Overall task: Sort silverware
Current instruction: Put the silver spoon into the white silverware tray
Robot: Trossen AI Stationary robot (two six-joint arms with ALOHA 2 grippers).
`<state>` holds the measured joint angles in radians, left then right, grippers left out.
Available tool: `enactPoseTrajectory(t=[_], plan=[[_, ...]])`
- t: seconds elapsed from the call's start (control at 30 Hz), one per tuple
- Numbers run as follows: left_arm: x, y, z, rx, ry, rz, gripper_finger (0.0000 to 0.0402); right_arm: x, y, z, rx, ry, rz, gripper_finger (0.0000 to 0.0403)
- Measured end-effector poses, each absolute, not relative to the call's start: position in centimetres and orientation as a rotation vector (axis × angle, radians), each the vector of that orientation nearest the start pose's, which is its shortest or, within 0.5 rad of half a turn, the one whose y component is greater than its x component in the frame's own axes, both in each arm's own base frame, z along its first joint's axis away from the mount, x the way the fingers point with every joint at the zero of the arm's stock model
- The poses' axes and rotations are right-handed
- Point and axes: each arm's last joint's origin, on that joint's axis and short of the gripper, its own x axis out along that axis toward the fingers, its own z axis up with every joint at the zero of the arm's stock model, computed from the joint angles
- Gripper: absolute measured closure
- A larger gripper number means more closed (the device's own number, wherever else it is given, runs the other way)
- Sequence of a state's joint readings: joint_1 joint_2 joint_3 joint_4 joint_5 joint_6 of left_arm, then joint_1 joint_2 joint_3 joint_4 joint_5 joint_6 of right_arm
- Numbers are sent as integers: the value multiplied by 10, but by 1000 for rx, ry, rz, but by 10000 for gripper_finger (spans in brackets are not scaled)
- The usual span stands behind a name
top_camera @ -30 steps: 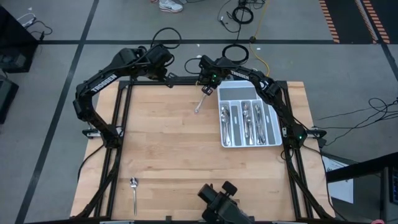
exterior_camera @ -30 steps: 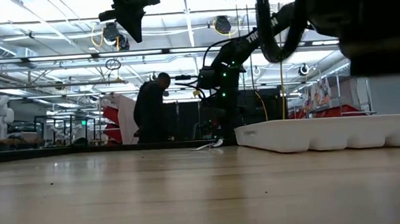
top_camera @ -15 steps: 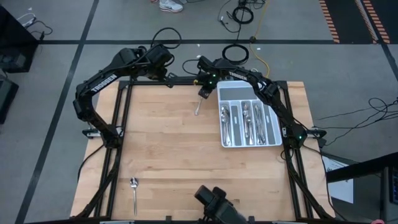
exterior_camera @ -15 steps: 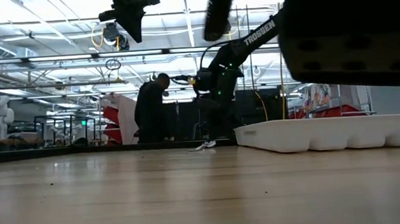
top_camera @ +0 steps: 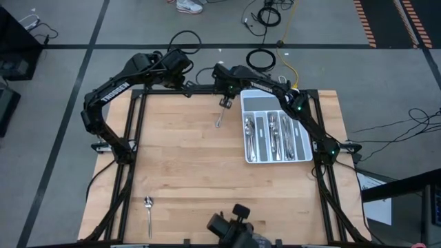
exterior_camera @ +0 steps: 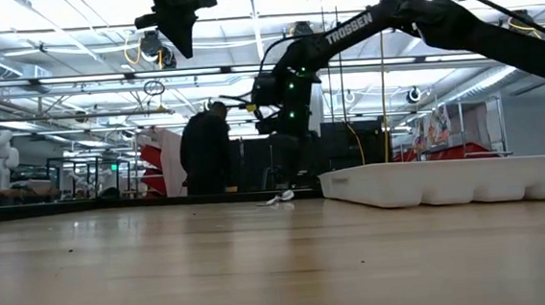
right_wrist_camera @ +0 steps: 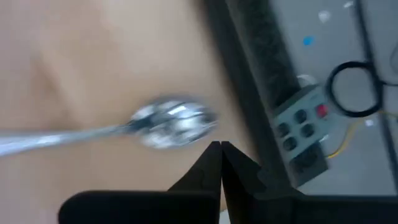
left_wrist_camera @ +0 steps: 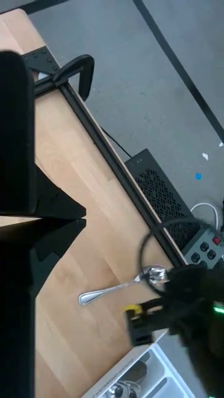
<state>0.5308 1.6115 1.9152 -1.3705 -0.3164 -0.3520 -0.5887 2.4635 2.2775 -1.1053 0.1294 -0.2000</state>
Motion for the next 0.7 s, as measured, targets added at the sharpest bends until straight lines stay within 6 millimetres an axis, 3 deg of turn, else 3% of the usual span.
enactPoseTrajectory(t=[0.13,0.33,0.53,0.7], plan=[[248,156,414,-414,948,950,395,411,-302,196,128,1276,-547,403],[248,156,414,-413,949,950,395,398,-322,168,184,1347,-564,403],[248,156,414,-393,957,941,395,400,-323,157,215,1349,-494,403],[248,156,414,-395,956,942,395,411,-315,167,180,1251,-291,403]])
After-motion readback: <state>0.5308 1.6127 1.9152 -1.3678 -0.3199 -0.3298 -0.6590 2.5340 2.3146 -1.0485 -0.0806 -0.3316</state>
